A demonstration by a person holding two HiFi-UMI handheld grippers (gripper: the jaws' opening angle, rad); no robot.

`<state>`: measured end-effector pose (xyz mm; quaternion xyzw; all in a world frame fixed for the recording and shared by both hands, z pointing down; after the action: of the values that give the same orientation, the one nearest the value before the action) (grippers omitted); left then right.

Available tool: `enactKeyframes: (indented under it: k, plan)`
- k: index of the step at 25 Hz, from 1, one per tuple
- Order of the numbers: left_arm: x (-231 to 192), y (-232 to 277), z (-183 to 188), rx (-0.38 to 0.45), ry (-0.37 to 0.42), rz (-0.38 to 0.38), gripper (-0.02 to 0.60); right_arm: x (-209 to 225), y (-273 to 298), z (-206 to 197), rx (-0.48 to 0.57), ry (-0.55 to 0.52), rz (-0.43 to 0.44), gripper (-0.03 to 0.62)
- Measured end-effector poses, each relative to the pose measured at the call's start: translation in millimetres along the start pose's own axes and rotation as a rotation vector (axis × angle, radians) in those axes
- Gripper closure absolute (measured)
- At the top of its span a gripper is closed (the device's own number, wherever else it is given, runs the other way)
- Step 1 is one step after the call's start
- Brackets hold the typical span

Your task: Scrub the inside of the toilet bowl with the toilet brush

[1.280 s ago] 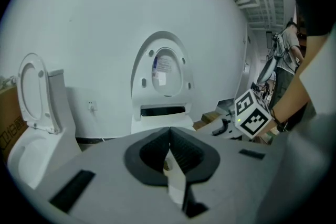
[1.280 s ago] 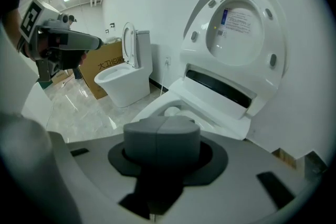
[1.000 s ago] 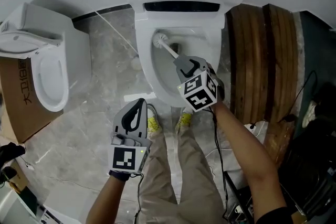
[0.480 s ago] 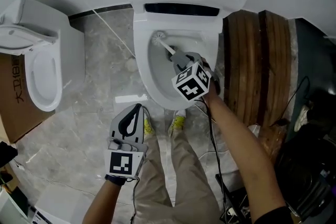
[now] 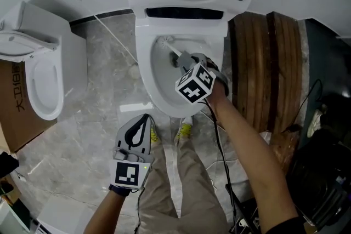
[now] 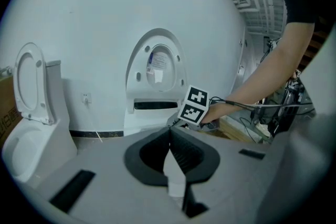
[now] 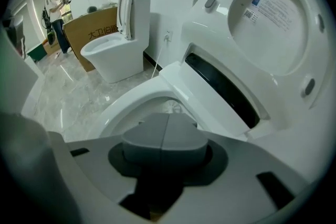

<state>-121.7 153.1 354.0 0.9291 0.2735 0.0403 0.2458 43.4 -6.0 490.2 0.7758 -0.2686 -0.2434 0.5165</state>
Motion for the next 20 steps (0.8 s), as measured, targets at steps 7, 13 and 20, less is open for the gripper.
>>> enactKeyframes:
  k: [7, 13, 20]
  plan:
    - [5, 5, 2, -0.004, 0.010, -0.006, 0.571, 4, 2, -7, -0.017, -0.031, -0.043, 0.447]
    - [6, 9, 4, -0.011, 0.021, -0.005, 0.571, 14, 3, -19, -0.073, -0.060, -0.097, 0.447]
    - [15, 15, 10, -0.015, 0.034, -0.023, 0.571, 40, 4, -68, -0.154, 0.071, -0.078, 0.445]
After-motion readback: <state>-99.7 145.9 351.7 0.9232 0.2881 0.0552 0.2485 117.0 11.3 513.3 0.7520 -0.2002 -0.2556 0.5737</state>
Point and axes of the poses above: the fingertips, and each gripper's own axes: y forward along the fingers, x to its right, z out of its top, the point moved 6 cm from there along -y, backward along the fingers, and after that the axes turned 11 degrees about y, right-handed, at the moved point
